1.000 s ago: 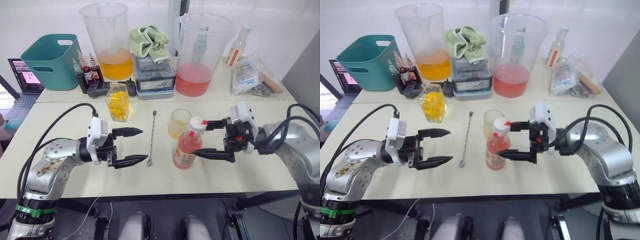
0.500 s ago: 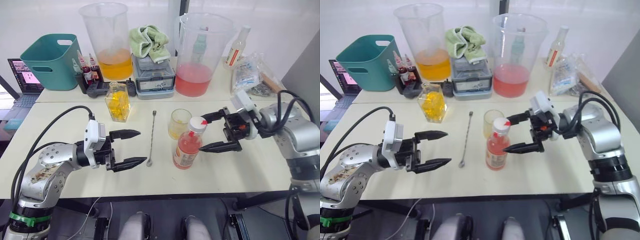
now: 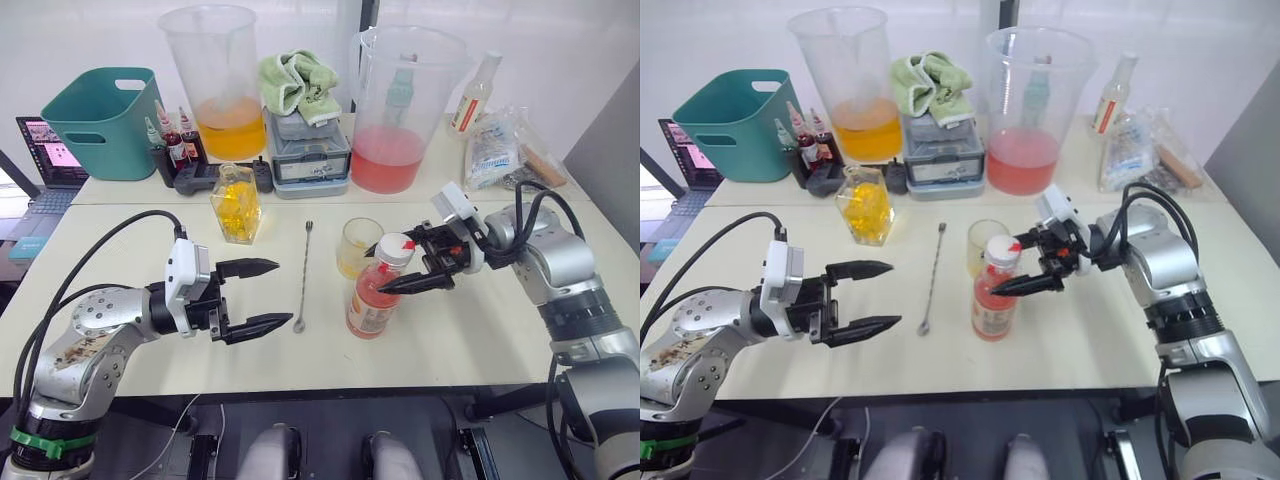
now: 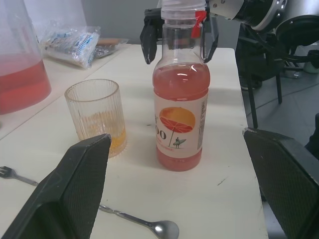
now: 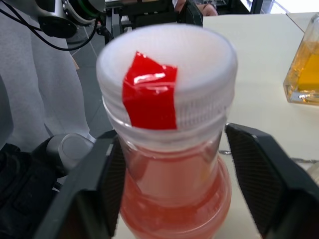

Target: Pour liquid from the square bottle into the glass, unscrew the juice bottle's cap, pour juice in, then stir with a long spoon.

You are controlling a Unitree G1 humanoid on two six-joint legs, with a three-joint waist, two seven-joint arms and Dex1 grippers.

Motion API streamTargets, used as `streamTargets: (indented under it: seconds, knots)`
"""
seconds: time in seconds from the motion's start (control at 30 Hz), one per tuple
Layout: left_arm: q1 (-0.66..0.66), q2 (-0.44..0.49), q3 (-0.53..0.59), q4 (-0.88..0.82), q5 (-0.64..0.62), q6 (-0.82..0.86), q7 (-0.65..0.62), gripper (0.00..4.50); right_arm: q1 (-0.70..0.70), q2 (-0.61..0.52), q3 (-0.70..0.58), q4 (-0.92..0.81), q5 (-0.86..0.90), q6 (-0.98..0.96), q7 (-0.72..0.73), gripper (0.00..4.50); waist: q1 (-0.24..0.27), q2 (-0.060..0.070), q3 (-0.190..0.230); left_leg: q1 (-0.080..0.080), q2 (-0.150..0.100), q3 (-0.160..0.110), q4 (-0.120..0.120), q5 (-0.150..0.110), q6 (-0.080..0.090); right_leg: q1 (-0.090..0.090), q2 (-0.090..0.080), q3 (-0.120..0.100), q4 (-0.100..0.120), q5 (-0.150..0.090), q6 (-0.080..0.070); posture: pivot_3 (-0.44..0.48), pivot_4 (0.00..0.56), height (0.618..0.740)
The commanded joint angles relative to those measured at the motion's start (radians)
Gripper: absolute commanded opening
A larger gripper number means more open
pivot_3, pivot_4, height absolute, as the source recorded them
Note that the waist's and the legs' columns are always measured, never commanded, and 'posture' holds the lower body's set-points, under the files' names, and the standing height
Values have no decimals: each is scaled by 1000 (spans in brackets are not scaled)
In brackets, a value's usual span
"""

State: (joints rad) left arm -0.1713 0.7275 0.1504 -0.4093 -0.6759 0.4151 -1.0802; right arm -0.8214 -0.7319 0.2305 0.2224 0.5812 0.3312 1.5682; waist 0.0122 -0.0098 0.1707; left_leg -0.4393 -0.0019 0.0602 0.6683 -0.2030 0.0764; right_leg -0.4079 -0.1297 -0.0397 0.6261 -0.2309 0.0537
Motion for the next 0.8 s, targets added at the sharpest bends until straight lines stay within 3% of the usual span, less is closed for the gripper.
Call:
streamTargets:
  seconds: [0.03,0.1,0.3,0.6,0.8]
  knots:
    - [5,10,28,-38,-22,-5,8,4500,-20,-18,-9,-9,39,-10,46,1715,0,0,0,0,0,0,0,0,0,0,0,0,0,0,0,0,150,736]
    - [7,7,26,-40,-20,-5,11,4500,-13,-24,-21,-22,54,5,46,1400,0,0,0,0,0,0,0,0,0,0,0,0,0,0,0,0,150,736]
    - [3,-4,11,-35,-15,-13,12,4500,36,-22,-110,-121,71,76,-23,1396,1,0,0,0,0,0,0,0,0,0,0,0,0,0,0,0,150,736]
    - [-48,-36,-32,29,5,-36,-21,4500,274,1,-282,-602,82,330,-547,1396,7,0,0,0,0,0,-1,0,-1,-1,-2,0,1,0,0,0,150,736]
    - [-112,-46,-72,96,19,-54,-63,4500,327,6,-320,-731,85,430,-741,1396,8,0,0,0,0,1,-1,0,-1,-2,-2,1,0,0,0,0,150,736]
